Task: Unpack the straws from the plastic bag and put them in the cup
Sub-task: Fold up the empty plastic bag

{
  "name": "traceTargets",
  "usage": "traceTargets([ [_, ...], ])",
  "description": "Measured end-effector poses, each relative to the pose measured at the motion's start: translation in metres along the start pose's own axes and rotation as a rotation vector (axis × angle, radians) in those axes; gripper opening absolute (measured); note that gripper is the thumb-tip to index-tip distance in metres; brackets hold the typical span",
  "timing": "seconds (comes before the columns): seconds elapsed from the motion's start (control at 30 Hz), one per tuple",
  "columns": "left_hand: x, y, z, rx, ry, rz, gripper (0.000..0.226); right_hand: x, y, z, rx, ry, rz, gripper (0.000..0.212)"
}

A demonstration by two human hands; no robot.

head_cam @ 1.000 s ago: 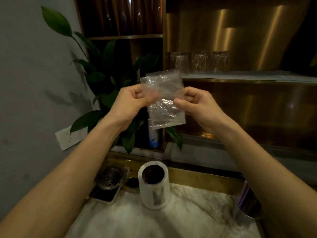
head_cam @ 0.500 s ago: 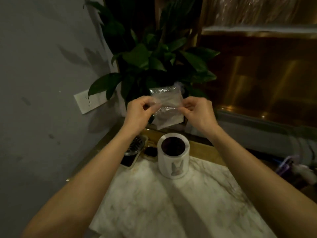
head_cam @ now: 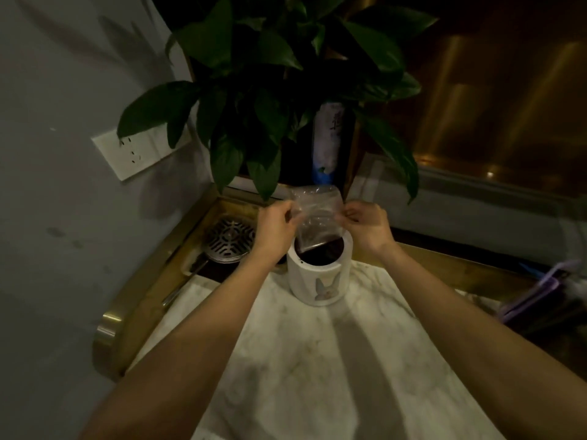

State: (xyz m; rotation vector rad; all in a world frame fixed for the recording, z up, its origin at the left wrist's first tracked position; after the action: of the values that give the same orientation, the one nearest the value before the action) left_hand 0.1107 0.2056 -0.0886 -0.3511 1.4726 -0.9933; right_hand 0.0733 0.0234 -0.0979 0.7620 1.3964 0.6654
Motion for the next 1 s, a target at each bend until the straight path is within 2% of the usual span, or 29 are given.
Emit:
traceTargets([
  [0.2, 0.022, 0.031, 0.002, -0.052, 0.079, -0.022, 0.016, 0.023, -0.022, 0.003, 0.051, 0.103, -0.034, 0.012],
  [0.37, 0.042, 0.049, 0.006, -0.097, 0.176, 0.144, 0.016, 0.031, -0.017, 0.009, 0.012, 0.2, -0.137, 0.007],
  [0.4, 0.045, 0.052, 0.005, -0.108, 0.186, 0.161, 0.017, 0.031, -0.013, 0.009, -0.025, 0.214, -0.147, 0.01],
  [0.5, 0.049, 0.055, 0.005, -0.114, 0.192, 0.204, 0.017, 0.03, -0.001, 0.008, -0.12, 0.251, -0.18, 0.042],
  [0.57, 0.05, 0.054, 0.006, -0.111, 0.206, 0.205, 0.03, 0.028, 0.0, 0.008, -0.135, 0.254, -0.209, 0.041],
  [0.63, 0.052, 0.051, 0.005, -0.109, 0.253, 0.189, 0.054, 0.028, -0.002, 0.009, -0.108, 0.253, -0.255, 0.034],
  [0.7, 0.056, 0.049, 0.005, -0.1, 0.318, 0.19, 0.072, 0.032, 0.001, 0.011, -0.121, 0.263, -0.39, 0.027],
  [0.73, 0.056, 0.046, 0.005, -0.077, 0.332, 0.208, 0.073, 0.035, 0.004, 0.011, -0.147, 0.27, -0.472, 0.024],
  [0.83, 0.051, 0.031, 0.008, 0.046, 0.285, 0.294, 0.047, 0.043, 0.006, 0.01, -0.139, 0.282, -0.578, 0.023],
  [0.9, 0.051, 0.029, 0.009, 0.064, 0.269, 0.395, 0.03, 0.05, 0.003, 0.008, -0.103, 0.301, -0.663, 0.024],
  [1.0, 0.062, 0.031, 0.007, 0.025, 0.355, 0.565, 0.026, 0.064, -0.005, 0.008, -0.016, 0.386, -0.835, 0.02],
])
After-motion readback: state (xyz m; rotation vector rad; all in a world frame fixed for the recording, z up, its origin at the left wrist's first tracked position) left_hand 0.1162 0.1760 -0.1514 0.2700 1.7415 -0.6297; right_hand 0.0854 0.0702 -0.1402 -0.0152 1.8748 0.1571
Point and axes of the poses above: each hand's wrist, its own z-axis towards the middle knuckle, its own x-axis out of the palm, y = z × x, the point moved 9 cm from there along z, towards the middle knuckle, and after that the axes turned 13 degrees about y, right-handed, at the moved point
